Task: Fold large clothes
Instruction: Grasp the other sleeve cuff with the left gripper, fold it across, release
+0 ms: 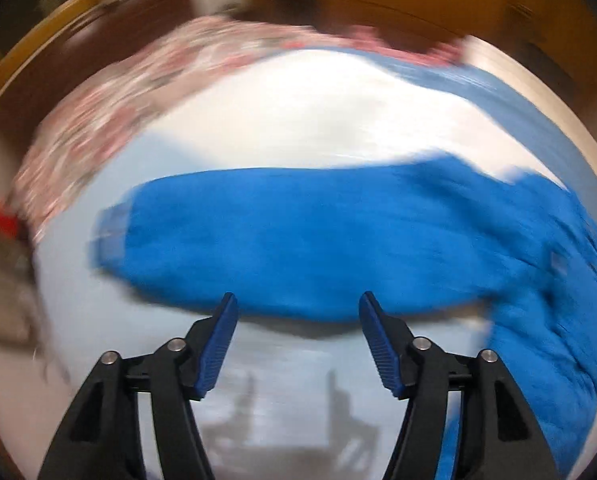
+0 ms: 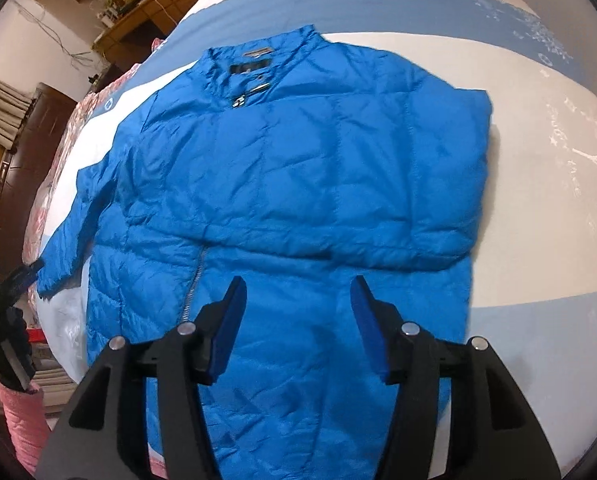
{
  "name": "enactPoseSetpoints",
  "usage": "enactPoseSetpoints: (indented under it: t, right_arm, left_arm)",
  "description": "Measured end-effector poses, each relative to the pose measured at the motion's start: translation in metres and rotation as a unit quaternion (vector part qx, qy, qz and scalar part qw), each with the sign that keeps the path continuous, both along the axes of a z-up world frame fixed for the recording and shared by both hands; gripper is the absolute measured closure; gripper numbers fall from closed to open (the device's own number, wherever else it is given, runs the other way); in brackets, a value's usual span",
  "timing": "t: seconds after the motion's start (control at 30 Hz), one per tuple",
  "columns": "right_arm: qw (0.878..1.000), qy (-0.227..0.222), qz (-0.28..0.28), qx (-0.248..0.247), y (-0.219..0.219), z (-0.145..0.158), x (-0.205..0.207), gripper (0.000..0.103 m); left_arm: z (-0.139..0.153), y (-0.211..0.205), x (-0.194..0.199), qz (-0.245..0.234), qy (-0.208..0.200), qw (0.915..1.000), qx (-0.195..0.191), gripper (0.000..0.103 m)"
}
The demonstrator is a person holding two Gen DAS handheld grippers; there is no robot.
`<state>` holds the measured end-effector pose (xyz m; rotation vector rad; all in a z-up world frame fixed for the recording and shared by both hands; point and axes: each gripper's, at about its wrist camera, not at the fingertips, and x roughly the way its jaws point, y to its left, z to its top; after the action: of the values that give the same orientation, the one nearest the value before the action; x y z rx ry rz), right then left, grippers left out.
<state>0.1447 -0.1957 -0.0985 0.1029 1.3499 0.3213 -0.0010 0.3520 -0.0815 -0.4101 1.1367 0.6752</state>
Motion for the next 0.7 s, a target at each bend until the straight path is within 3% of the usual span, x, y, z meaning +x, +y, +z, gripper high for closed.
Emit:
enactPoseSetpoints:
  t: [0.17, 0.33, 0.53, 0.63, 0.7]
  right_arm:
    - [1.0, 0.003, 0.001, -0.011, 0.016, -0.001, -0.005, 0.049]
    - [1.0, 0.001, 0.0, -0.02, 0.031, 0.001, -0.007, 0.049]
    - [0.999, 0.001, -0.006, -0.031, 0.037, 0.004, -0.009, 0.049]
    - [0.999, 0.0, -0.011, -0.037, 0.037, 0.005, -0.01, 0.048]
    - [0.999, 0.001, -0.015, -0.04, 0.035, 0.006, -0.01, 0.048]
  left_arm:
    - [-0.016, 0.089, -0.058, 0.102, -0.007, 0.9938, -0.044, 0.039]
    - [-0.036, 0.136, -0.083, 0.166, -0.051, 0.9789, -0.107, 0.035]
    - [-0.061, 0.162, -0.078, 0.202, -0.057, 0.9681, -0.136, 0.029]
    - [-0.064, 0.163, -0.071, 0.205, -0.063, 0.9683, -0.128, 0.028]
    - [-0.063, 0.159, -0.066, 0.2, -0.064, 0.9702, -0.121, 0.041]
